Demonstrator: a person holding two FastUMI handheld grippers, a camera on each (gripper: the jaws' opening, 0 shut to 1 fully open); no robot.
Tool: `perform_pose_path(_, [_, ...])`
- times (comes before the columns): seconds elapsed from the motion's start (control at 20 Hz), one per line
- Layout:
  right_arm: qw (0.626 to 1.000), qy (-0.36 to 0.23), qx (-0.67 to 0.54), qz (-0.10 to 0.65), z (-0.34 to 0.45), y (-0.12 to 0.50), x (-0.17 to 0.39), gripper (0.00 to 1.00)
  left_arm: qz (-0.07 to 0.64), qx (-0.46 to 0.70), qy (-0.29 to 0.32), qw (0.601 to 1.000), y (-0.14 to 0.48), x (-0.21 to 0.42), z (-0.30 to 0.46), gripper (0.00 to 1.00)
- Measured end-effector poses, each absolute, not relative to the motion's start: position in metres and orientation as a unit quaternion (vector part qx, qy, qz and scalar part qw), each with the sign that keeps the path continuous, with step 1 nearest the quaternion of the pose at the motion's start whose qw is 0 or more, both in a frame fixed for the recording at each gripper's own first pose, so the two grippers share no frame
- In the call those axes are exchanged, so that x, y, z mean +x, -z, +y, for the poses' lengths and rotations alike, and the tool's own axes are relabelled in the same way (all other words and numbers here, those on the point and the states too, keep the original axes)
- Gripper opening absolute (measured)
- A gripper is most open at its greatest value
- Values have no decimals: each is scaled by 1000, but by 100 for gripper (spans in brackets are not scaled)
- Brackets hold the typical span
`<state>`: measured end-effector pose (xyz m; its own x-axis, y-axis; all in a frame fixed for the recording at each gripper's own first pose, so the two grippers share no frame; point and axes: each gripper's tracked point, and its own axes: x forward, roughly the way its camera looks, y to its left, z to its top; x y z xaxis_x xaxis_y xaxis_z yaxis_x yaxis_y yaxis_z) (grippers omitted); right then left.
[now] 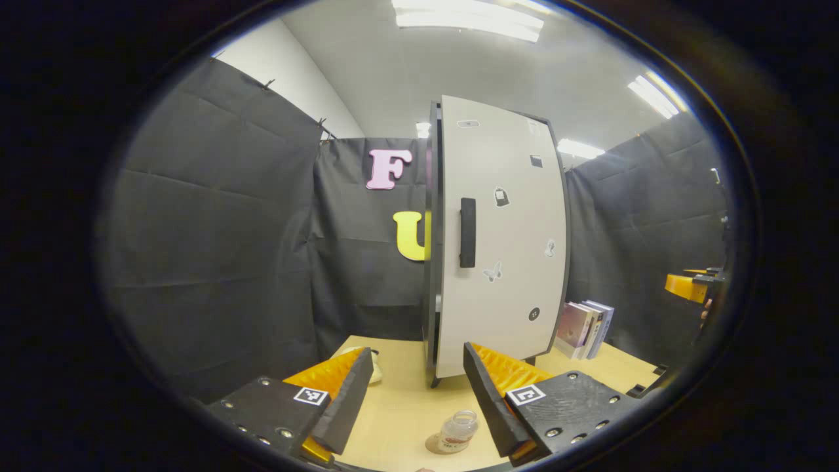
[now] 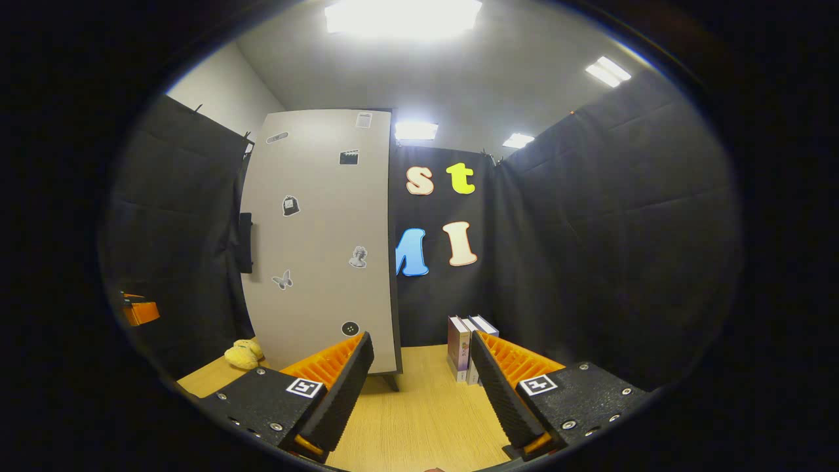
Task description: Open the cabinet door with the right hand, grasp the bottle in the cabinet with the left hand and place it on the coaster, then close the cabinet door with the right hand.
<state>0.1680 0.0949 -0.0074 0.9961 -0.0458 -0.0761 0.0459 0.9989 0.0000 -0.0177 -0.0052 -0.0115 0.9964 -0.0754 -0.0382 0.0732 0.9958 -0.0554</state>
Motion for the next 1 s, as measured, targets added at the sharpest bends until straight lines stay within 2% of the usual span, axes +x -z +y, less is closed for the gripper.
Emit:
perform_pose_path(0.05, [999,23,2,39,95,8,167,93,20,-24,36,999,13,-18,-5,81])
perform_pose_path(0.1, [999,23,3,40,94,8,168,93,21,-21,34,999,13,-18,-4,85])
perform_pose_path(0.2, [999,24,5,38,93,6,167,93,21,-22,32,999,14,-18,-5,81])
perform_pose_path(1.0, [999,21,7,31,95,0,168,93,8,-20,21,1000,9,-16,0,85])
